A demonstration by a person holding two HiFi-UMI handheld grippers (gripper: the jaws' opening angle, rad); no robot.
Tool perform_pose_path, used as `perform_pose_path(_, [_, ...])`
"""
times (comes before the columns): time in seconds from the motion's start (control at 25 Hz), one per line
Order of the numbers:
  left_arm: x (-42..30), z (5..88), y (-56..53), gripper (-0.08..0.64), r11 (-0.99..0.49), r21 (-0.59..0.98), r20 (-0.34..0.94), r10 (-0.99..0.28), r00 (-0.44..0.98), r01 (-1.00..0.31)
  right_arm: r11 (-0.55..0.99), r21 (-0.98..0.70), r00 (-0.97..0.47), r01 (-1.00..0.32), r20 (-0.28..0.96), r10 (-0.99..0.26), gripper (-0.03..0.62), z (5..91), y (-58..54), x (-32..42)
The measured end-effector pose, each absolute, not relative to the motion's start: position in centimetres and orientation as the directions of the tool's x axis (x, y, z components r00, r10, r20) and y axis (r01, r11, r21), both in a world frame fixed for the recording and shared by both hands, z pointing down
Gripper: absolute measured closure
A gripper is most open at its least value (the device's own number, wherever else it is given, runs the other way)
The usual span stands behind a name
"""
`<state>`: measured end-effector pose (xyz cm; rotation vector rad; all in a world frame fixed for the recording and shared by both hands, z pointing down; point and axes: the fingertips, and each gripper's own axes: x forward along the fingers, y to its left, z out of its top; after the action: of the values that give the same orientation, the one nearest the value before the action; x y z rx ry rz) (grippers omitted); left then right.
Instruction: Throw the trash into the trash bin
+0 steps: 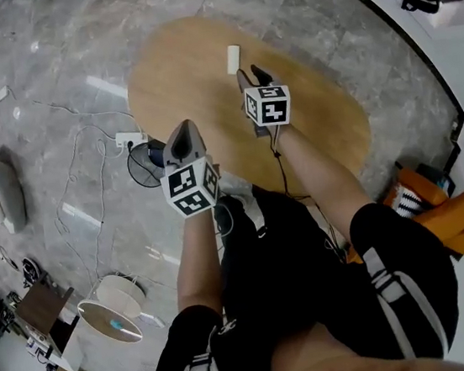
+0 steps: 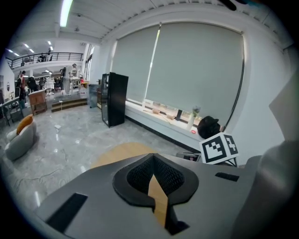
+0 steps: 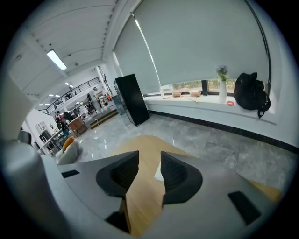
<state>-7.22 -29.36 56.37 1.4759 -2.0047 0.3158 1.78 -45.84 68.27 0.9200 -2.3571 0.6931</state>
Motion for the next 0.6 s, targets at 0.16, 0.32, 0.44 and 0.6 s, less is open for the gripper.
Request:
perform_pose_path(0.16, [-8.5, 59.8, -28.9, 0.548, 0.356, 0.146, 0.647, -0.74, -0.183, -0.923, 0.633, -0.249, -0.597, -0.733, 0.681, -0.424, 0.457, 74.9, -46.8, -0.8])
perform_pose_path(0.32, [-8.3, 63.2, -28.7, 0.548, 0.358, 0.142, 0.69, -0.704, -0.166, -0.923, 0.616, -0.23, -0.551, -0.753, 0.732, -0.401, 0.417, 80.2, -48.9, -1.9])
perform_pose_path(0.44, [-8.3, 65.0, -28.3, 0.548, 0.354, 0.143, 0.709, -0.688, -0.154, -0.924, 0.6, -0.23, -0.527, -0.766, 0.759, -0.382, 0.405, 83.2, -50.0, -2.8])
perform_pose_path(0.6, [-9.0, 66.1, -27.8, 0.548, 0.367, 0.147, 0.715, -0.681, -0.158, -0.918, 0.553, -0.176, -0.438, -0.815, 0.811, -0.388, 0.391, 86.3, -50.6, -3.1])
